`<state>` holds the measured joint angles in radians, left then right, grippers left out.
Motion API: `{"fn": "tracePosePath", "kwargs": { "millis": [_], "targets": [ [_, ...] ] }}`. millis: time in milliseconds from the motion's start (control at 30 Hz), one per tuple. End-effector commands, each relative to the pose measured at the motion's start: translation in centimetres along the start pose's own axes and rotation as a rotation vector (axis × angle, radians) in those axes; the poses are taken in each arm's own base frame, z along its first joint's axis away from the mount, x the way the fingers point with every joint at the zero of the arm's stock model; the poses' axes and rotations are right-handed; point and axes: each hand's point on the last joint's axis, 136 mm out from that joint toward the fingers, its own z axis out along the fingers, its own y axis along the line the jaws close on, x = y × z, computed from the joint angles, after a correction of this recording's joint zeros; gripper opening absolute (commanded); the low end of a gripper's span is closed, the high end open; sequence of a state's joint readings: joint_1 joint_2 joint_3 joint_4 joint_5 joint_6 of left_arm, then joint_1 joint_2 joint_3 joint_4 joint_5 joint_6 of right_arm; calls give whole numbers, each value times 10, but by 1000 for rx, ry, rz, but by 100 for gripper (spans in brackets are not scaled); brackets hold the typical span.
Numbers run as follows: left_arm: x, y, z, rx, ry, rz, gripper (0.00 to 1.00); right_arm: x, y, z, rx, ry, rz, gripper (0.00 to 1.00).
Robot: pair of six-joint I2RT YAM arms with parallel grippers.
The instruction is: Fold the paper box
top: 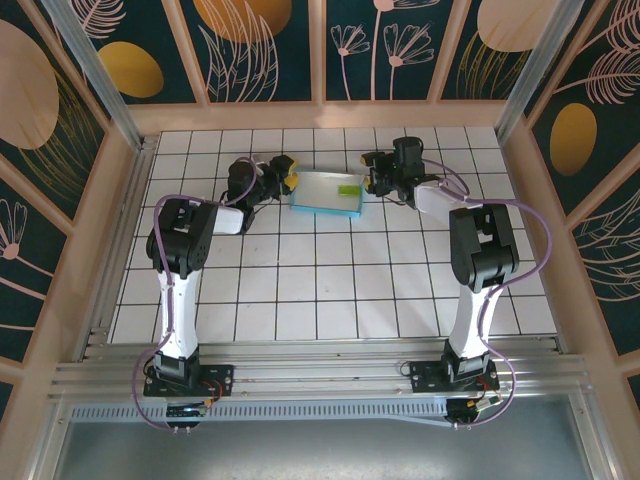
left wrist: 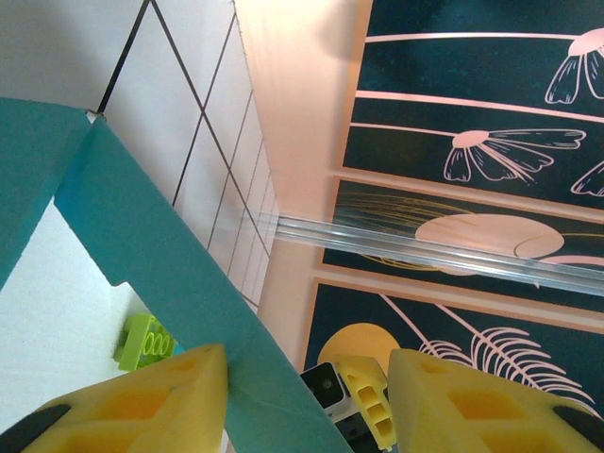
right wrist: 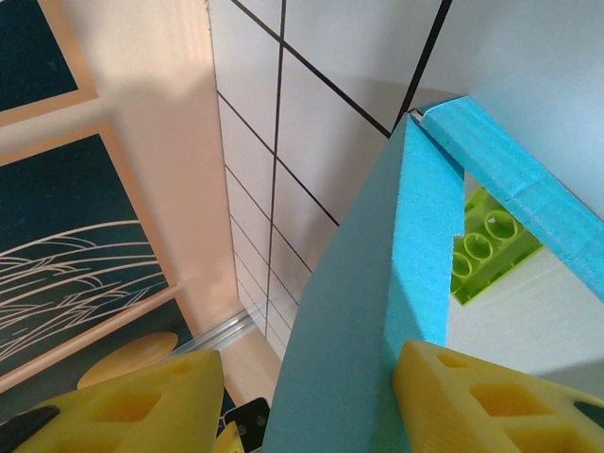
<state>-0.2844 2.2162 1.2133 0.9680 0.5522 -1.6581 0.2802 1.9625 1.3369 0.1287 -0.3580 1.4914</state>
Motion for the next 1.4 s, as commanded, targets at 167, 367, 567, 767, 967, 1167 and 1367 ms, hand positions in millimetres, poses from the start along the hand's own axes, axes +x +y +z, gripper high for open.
{"fn": "tracePosePath", "kwargs": {
  "millis": [167, 367, 567, 767, 967, 1167, 1367],
  "targets": [
    [90, 28, 15, -86, 263, -5, 54, 62, 3, 3, -30, 213, -51, 53],
    [89, 40, 6, -142, 240, 45, 56, 59, 1, -6, -24, 181, -86, 55],
    [76, 60, -7, -291, 165, 164, 58, 43, 6, -22, -20, 105, -135, 55],
    [70, 62, -11, -330, 140, 200, 59, 36, 6, -29, -10, 77, -153, 58],
    [67, 58, -15, -328, 126, 209, 62, 31, 7, -35, -6, 60, -201, 74],
    [68, 47, -13, -305, 134, 225, 66, 20, -3, -41, 8, 44, -206, 86],
    [68, 36, -13, -290, 123, 232, 69, 8, -12, -50, 30, 18, -214, 87]
  ]
}}
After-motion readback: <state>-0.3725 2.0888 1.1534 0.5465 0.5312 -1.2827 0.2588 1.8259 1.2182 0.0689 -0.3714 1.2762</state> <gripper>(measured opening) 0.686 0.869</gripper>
